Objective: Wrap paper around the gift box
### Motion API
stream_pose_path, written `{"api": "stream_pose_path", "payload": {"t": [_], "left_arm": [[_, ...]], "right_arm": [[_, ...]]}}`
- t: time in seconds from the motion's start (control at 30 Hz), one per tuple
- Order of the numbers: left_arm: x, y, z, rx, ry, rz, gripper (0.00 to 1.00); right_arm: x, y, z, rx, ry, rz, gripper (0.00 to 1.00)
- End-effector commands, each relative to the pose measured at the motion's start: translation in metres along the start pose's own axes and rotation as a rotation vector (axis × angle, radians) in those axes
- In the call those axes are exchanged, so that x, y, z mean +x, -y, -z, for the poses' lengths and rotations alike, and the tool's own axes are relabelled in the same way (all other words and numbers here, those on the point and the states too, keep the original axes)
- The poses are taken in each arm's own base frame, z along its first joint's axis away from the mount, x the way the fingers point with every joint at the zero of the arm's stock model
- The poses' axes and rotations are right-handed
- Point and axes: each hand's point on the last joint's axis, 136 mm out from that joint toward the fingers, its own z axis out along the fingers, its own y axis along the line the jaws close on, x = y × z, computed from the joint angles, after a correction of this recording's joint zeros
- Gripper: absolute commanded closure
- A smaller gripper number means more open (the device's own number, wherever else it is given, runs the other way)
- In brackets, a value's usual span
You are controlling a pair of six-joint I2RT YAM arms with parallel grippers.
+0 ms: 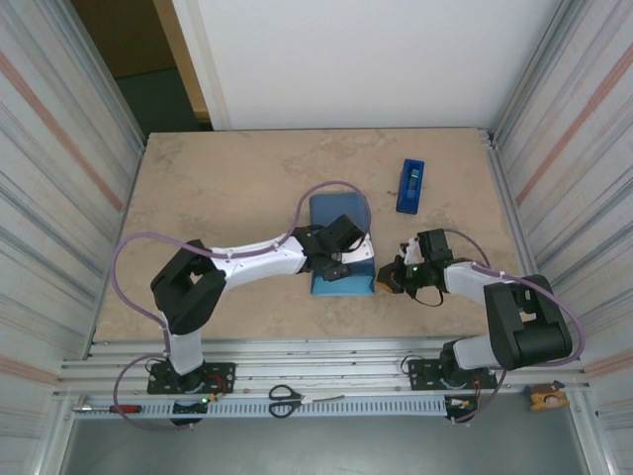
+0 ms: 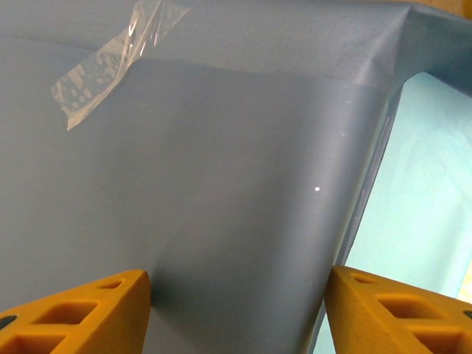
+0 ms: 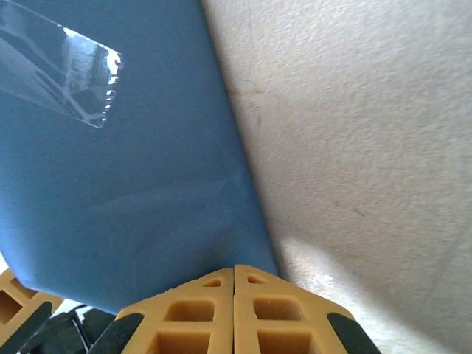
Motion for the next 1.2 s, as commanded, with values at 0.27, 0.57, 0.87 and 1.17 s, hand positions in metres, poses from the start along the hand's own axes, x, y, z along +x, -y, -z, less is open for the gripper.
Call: {"api": "stream_pose_path", "payload": {"t": [0.27, 0.57, 0.87, 1.17], "left_arm": [[0.033, 0.023, -0.031, 0.063, -0.139, 0.03, 0.38], [0.037, 0.025, -0.04, 0.067, -0.174, 0.054, 0.39], [0.042, 0.026, -0.043, 0.074, -0.193, 0.071, 0.39], [0.047, 0.028, -0.046, 0.077, -0.215, 0.075, 0.39]], "right_arm": [[-0.013, -0.011, -0.005, -0.041, 0.058, -0.048, 0.93], [-0.028, -0.007, -0.011, -0.048, 0.114, -0.108, 0.93], [-0.036, 0.006, -0.009, -0.068, 0.147, -0.174, 0.93], [-0.039, -0.005, -0.016, -0.11, 0.14, -0.183, 0.94]]}}
